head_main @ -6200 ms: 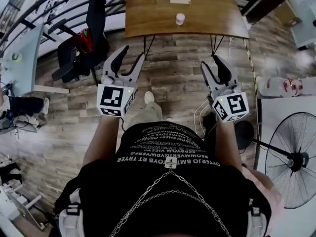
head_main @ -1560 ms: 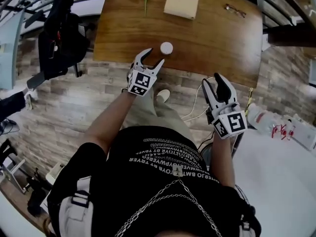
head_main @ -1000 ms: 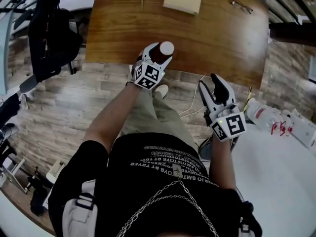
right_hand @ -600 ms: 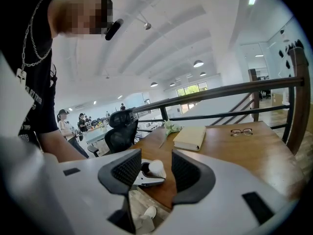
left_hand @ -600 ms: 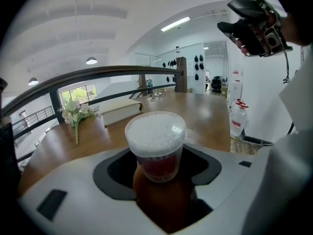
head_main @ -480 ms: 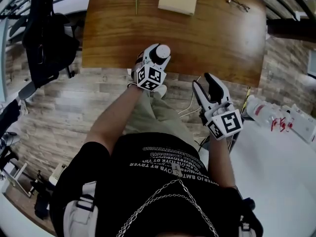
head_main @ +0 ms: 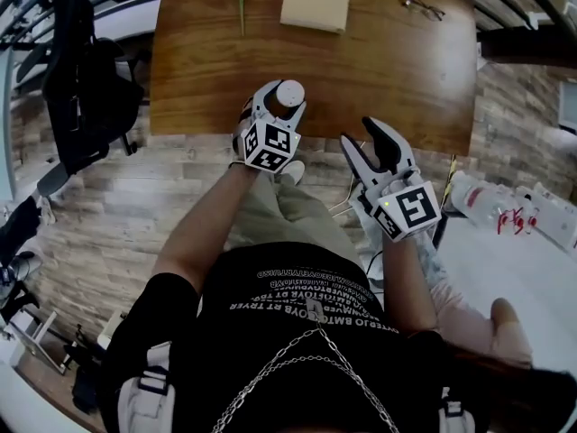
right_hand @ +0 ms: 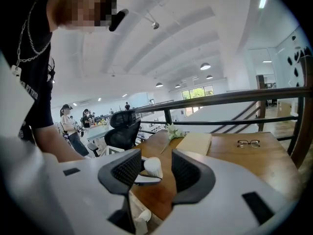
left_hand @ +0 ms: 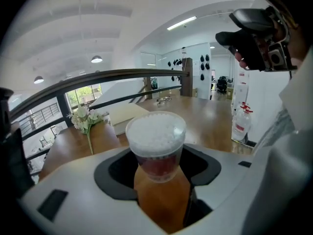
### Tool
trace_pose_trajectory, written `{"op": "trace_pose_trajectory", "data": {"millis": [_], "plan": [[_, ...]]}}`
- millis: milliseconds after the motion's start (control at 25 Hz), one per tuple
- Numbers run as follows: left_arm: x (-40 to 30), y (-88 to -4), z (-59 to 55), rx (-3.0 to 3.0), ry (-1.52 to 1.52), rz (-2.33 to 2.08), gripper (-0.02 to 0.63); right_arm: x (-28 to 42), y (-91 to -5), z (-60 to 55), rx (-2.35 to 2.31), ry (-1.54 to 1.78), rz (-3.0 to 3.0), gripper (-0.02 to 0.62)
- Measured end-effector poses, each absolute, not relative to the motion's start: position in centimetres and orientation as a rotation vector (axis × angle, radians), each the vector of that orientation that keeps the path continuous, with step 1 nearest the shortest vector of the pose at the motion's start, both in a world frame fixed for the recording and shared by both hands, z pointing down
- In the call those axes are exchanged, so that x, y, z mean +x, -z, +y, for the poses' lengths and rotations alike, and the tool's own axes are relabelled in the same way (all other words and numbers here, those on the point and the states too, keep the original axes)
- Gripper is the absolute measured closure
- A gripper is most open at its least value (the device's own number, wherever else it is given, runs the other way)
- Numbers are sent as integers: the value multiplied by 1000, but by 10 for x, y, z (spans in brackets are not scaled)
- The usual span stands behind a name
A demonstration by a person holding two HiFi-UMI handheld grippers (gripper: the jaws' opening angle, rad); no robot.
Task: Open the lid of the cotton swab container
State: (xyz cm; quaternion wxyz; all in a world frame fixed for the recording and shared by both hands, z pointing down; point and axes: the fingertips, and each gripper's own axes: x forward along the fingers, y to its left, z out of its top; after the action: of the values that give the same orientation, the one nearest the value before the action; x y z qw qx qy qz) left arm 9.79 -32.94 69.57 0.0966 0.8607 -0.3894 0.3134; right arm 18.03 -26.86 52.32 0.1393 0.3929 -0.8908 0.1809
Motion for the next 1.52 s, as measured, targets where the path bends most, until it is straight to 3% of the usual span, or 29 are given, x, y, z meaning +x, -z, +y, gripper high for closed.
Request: {"op": "trace_pose_trajectory", "data": {"millis": [880,1520], "plan": [[130,-528,-308,2635,-951,-822,328,147,-439,-293,993,-335,-2723,411],[160,-437,-276,2794,-980,-646,330,138,-381,-272,694,-230,-2739,319]]}}
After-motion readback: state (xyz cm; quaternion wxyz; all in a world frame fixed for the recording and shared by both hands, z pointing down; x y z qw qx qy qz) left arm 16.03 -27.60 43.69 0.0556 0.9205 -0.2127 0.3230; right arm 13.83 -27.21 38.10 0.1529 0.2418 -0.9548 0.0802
